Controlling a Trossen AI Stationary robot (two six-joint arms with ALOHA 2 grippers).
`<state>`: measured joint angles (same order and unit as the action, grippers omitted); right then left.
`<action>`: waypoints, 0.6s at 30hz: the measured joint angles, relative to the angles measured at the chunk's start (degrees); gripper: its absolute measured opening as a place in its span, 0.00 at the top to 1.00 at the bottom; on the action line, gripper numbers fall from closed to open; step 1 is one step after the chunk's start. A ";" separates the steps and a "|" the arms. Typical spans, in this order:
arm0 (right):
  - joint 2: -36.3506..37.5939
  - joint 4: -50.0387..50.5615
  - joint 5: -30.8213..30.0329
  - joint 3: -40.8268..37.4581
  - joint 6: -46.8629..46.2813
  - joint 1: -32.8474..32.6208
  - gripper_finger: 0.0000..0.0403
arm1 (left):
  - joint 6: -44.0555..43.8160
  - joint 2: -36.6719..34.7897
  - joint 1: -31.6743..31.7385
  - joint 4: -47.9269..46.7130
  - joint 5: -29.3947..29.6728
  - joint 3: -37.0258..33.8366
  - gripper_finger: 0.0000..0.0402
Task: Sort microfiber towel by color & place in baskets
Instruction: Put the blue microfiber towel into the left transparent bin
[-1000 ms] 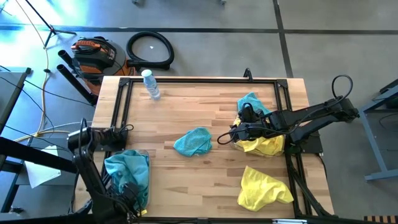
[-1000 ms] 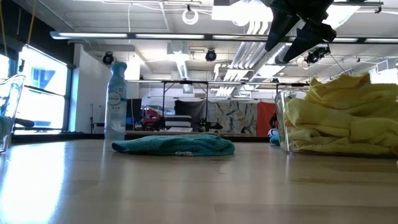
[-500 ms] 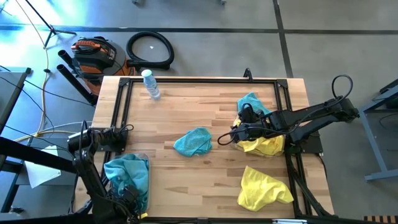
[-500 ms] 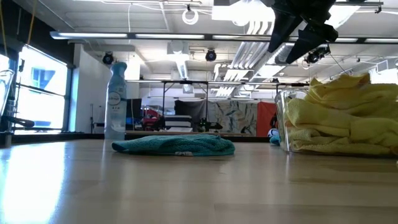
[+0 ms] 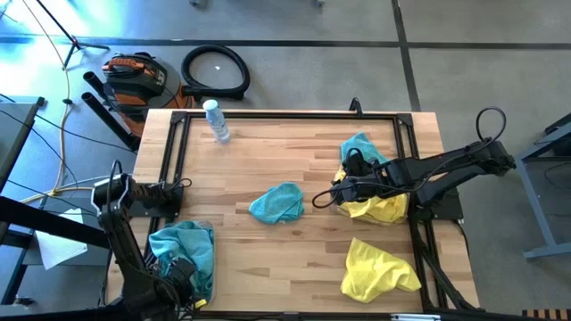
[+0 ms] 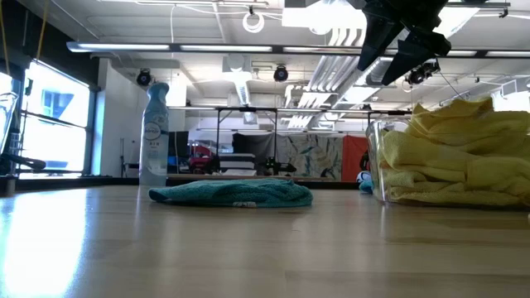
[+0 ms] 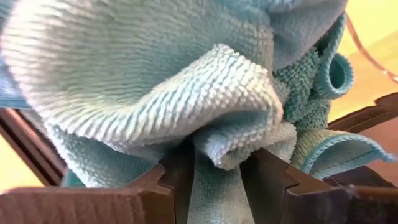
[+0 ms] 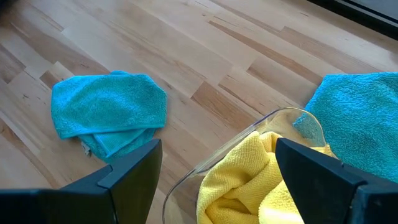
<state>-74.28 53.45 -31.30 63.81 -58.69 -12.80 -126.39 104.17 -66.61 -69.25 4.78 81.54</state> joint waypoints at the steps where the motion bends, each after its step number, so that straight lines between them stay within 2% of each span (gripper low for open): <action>1: 0.00 -0.02 0.00 0.00 -0.01 0.01 0.23 | 0.05 -0.43 0.00 -0.39 0.02 0.00 0.71; 11: 0.00 -0.02 0.03 0.00 -1.64 0.00 0.23 | 4.25 -6.98 -0.02 -0.84 0.17 0.00 0.71; 18: 0.00 -0.08 0.89 0.00 -4.33 0.00 0.23 | 12.54 -11.46 0.74 -4.16 2.55 0.00 0.71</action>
<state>-74.28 53.36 -30.41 63.81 -63.02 -12.80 -113.85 92.71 -65.87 -73.41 7.33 81.54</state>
